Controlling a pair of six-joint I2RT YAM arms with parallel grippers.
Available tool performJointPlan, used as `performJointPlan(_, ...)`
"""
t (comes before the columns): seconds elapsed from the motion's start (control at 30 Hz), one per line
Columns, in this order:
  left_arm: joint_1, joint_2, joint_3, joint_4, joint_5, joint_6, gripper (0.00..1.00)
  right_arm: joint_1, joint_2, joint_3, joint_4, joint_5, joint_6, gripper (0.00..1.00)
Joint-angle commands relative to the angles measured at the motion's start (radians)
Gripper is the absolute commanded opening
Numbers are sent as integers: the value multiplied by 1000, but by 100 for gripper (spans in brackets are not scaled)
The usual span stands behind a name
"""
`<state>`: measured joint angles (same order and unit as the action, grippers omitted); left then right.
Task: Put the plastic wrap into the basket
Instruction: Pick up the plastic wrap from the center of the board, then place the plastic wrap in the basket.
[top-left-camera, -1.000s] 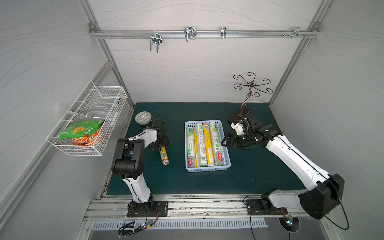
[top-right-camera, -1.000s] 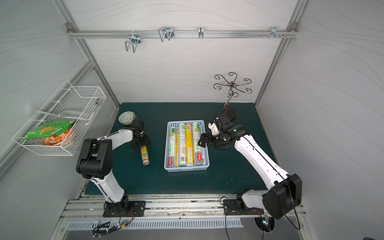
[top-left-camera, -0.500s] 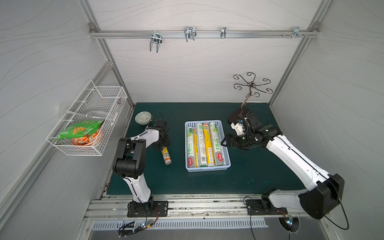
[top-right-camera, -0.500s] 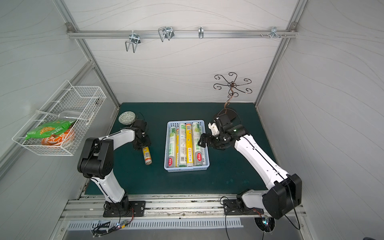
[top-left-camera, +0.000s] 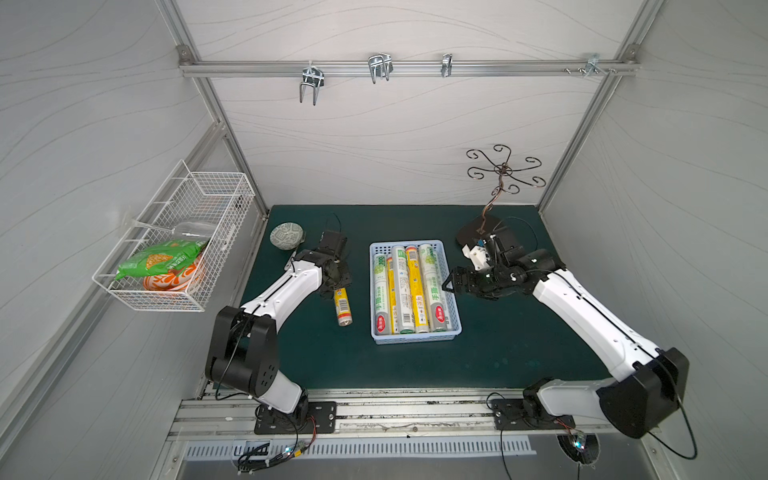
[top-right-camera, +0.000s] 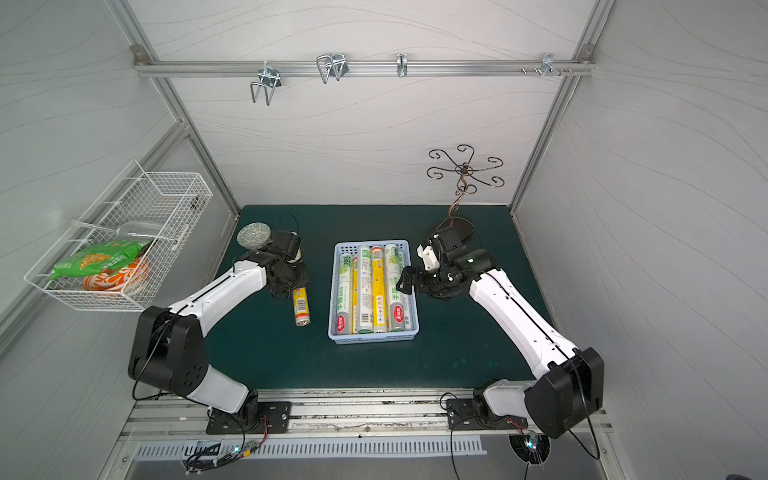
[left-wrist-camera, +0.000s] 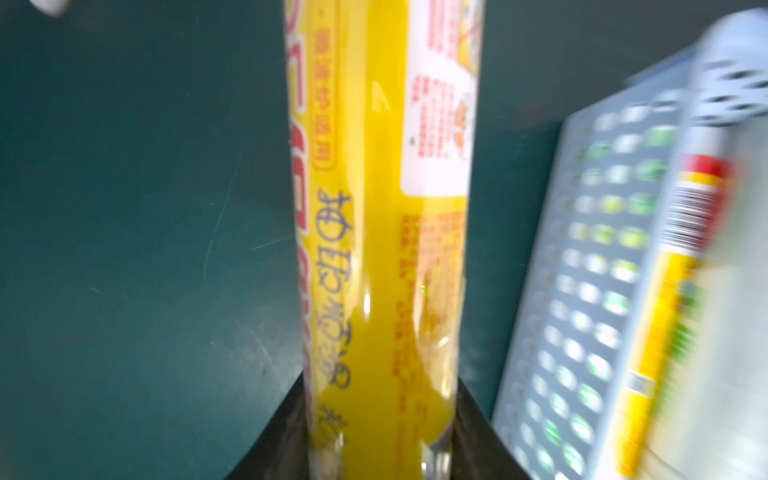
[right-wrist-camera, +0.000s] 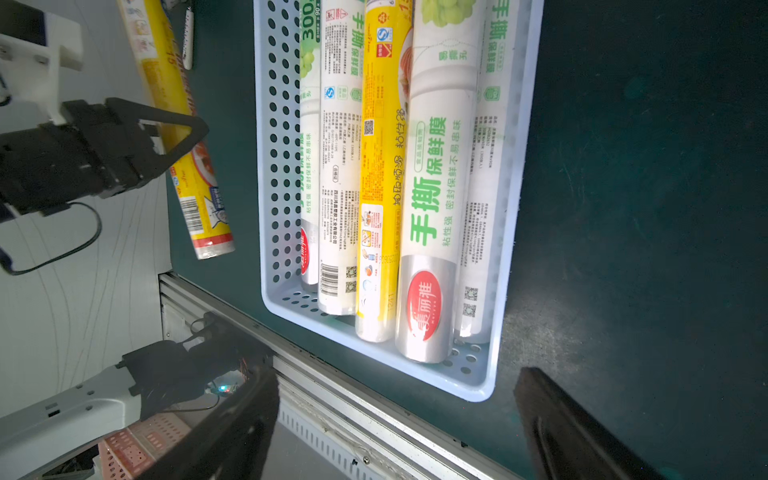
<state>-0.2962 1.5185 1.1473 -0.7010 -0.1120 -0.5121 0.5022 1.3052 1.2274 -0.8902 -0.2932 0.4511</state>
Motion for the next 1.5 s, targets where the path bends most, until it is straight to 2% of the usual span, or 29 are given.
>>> performJointPlan(0.0,-55,-54,84,-64,-26,-13,31,-8,-17,-5,-3,-8,-10,94)
performJointPlan(0.27,-212,-68,196,-114,-37,-42,31,-13,-32,-9,-10,-10,-11,94)
performJointPlan(0.67,-352,31,223,-26,-26,-129,29,-21,-32,-19,-8,-9,-8,93)
performJointPlan(0.93,-379,111,204,24,-11,-191,29,-28,-32,-29,-4,-12,-9,93)
performJointPlan(1.47,-377,211,172,56,11,-186,30,-52,-26,-47,1,-31,-20,92)
